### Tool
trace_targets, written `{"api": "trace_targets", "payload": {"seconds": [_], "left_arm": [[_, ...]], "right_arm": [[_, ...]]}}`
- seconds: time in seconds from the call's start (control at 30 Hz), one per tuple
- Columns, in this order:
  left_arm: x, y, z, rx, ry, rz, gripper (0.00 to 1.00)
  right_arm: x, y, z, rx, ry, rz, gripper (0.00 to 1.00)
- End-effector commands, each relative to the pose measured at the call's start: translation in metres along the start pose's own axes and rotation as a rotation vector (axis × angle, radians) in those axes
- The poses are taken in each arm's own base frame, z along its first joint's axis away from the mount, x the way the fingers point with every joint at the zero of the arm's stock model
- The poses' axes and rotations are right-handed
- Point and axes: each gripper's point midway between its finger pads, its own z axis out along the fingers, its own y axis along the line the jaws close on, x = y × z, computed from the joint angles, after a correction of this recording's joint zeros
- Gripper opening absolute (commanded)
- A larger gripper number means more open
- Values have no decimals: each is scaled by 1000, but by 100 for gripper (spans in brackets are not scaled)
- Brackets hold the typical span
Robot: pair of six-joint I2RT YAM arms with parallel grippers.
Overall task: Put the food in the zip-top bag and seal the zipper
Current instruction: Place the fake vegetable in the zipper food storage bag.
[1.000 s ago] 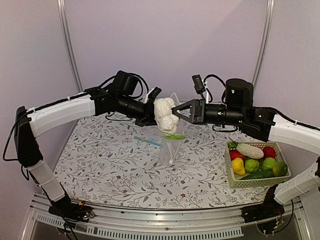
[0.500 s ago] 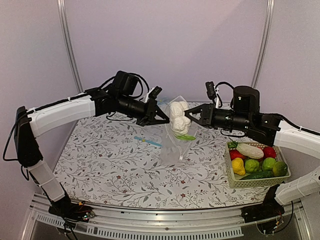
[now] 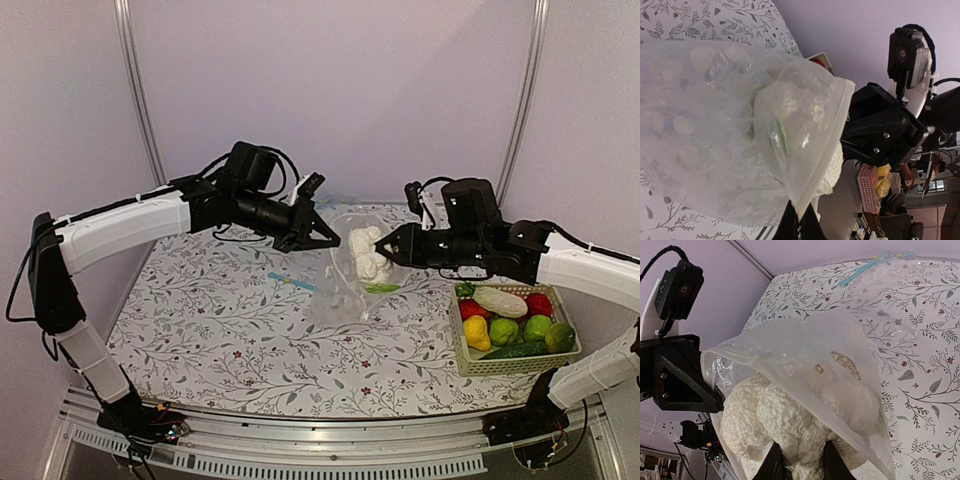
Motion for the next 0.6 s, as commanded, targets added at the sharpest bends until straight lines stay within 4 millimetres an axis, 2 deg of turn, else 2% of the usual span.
{"api": "trace_targets", "payload": {"seconds": [0.0,0.1,0.33,0.57], "left_arm": [[0,-8,3,27,3,17,0],[0,-7,4,29,4,17,0],[1,-4,9,33,13,9,0],[-1,-3,9,34,9,7,0]], "right_arm": [[-9,-15,5,143,3,-58,0],[-6,-13,13,194,28,-107,0],[1,-4,32,196,69,-146,15],[-1,-4,37,205,73,-151,46]]}}
